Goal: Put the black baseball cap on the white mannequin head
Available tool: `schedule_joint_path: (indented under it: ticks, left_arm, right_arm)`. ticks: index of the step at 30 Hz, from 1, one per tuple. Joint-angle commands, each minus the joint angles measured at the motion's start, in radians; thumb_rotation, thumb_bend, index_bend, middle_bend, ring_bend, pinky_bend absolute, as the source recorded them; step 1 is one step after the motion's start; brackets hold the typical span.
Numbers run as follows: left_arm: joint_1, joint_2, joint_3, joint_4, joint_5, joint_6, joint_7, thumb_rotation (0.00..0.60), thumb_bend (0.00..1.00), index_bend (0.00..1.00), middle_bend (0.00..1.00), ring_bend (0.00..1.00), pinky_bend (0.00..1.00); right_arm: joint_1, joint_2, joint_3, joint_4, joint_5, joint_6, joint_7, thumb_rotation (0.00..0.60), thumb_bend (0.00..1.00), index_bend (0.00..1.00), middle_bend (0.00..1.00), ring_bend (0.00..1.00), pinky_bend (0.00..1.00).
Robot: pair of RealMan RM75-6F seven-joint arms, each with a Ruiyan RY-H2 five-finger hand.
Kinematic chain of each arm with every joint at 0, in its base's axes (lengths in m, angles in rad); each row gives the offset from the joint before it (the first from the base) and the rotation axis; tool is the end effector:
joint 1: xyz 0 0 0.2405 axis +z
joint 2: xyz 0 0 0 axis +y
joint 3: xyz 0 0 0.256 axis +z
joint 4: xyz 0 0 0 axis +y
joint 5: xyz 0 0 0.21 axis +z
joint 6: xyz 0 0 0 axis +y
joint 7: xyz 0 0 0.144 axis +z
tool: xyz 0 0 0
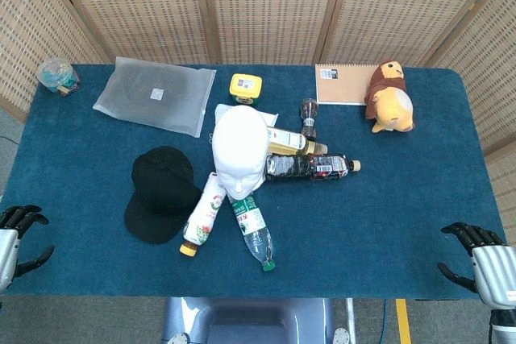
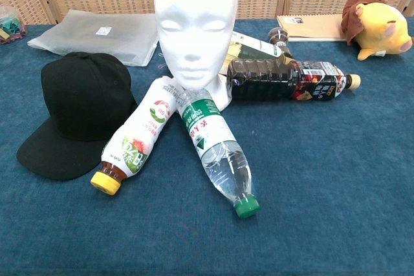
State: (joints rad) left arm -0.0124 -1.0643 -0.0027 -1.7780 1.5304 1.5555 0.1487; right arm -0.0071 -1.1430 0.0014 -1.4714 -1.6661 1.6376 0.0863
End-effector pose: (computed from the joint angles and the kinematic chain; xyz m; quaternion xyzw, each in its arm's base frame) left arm -0.2900 0.1480 0.1640 -0.5930 -0.3854 -0.3676 0.6039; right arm -0.3229 -0.1410 0.1668 0.6131 -0.3442 0.4137 0.5783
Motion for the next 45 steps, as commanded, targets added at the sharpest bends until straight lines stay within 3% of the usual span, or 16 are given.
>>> schedule_joint_path:
  ticks: [1, 26, 29, 31, 34, 38, 45]
  left_arm:
    - [-0.001, -0.002, 0.000, 0.000, 0.001, -0.002, 0.001, 0.600, 0.18, 0.40, 0.30, 0.22, 0.31]
    - [-0.026, 0.008, 0.011, 0.032, 0.037, -0.045, -0.019, 0.600, 0.20, 0.45, 0.30, 0.22, 0.32]
    - [-0.038, -0.002, 0.014, 0.050, 0.038, -0.069, 0.000, 0.600, 0.21, 0.52, 0.36, 0.27, 0.41]
    - [-0.043, -0.007, 0.014, 0.056, 0.034, -0.079, 0.002, 0.600, 0.22, 0.59, 0.45, 0.34, 0.52]
    - [-0.058, -0.037, 0.010, 0.093, 0.034, -0.098, 0.000, 0.600, 0.22, 0.66, 0.58, 0.44, 0.60]
    - [-0.081, -0.086, 0.001, 0.150, 0.045, -0.114, -0.010, 0.600, 0.22, 0.68, 0.64, 0.48, 0.62]
    - [-0.142, -0.189, 0.013, 0.235, 0.069, -0.203, -0.037, 0.600, 0.20, 0.69, 0.65, 0.49, 0.65]
  right_arm:
    - [0.000, 0.002, 0.002, -0.001, -0.001, 0.004, -0.001, 0.600, 0.17, 0.33, 0.34, 0.36, 0.38]
    - [-0.033, 0.007, -0.006, 0.002, -0.009, 0.048, 0.006, 0.600, 0.17, 0.33, 0.34, 0.36, 0.38]
    - [-0.033, 0.007, -0.006, -0.001, -0.011, 0.048, 0.001, 0.600, 0.17, 0.33, 0.34, 0.36, 0.38]
    - [-0.034, 0.007, -0.007, -0.002, -0.011, 0.049, -0.001, 0.600, 0.17, 0.33, 0.34, 0.36, 0.38]
    - [-0.039, 0.007, -0.008, -0.003, -0.012, 0.053, -0.004, 0.600, 0.17, 0.33, 0.34, 0.36, 0.38]
    - [-0.043, 0.010, -0.007, -0.005, -0.010, 0.058, -0.007, 0.600, 0.17, 0.33, 0.34, 0.36, 0.38]
    - [-0.049, 0.011, -0.010, -0.013, -0.016, 0.066, -0.014, 0.600, 0.17, 0.33, 0.34, 0.36, 0.38]
